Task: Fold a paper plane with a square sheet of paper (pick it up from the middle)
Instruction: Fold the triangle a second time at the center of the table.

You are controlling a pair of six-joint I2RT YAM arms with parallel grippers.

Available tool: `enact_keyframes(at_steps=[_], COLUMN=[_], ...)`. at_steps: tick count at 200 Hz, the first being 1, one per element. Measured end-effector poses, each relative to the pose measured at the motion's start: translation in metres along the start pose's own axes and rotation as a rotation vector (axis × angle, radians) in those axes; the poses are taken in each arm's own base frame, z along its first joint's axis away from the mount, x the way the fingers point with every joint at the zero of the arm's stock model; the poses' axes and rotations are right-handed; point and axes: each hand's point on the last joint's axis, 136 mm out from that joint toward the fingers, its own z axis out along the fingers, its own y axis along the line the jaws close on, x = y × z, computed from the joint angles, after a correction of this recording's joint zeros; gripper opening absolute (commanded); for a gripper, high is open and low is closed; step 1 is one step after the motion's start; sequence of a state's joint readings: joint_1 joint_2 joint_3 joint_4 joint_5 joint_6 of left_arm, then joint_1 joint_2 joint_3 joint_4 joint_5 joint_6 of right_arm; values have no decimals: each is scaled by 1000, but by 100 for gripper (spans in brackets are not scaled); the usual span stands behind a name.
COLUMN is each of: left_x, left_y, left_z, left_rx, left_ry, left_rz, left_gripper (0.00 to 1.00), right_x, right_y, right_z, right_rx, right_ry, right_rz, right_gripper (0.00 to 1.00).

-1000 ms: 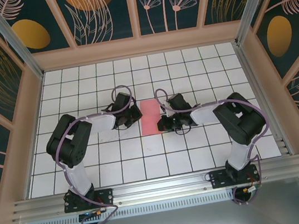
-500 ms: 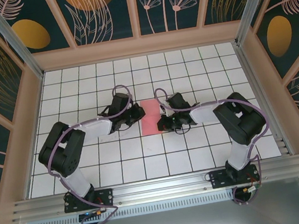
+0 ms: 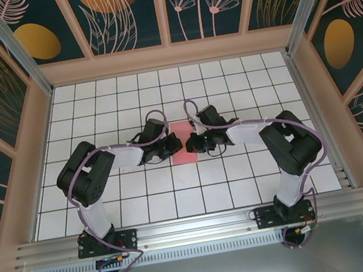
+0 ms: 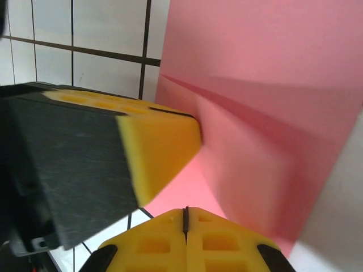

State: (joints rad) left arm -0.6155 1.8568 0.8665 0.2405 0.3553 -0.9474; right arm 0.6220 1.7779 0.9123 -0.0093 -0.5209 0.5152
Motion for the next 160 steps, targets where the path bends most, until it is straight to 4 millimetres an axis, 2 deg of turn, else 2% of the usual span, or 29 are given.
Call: enact_keyframes(at_steps=[38, 82, 160], left_x=[0, -2, -2], left_y=[5, 6, 7], left_z=[2, 4, 4], left_rx=[-23, -50, -72], left_ry=[2, 6, 2], left_rz=[-10, -22, -29], left_gripper=[5, 4, 5], right_x=[5, 11, 48], right_y=[-11, -18, -31], right_z=[12, 13, -9], right_rx=[29, 49, 45], right_ry=[36, 48, 35], right_rz=[21, 32, 36], right_gripper=[2, 2, 2])
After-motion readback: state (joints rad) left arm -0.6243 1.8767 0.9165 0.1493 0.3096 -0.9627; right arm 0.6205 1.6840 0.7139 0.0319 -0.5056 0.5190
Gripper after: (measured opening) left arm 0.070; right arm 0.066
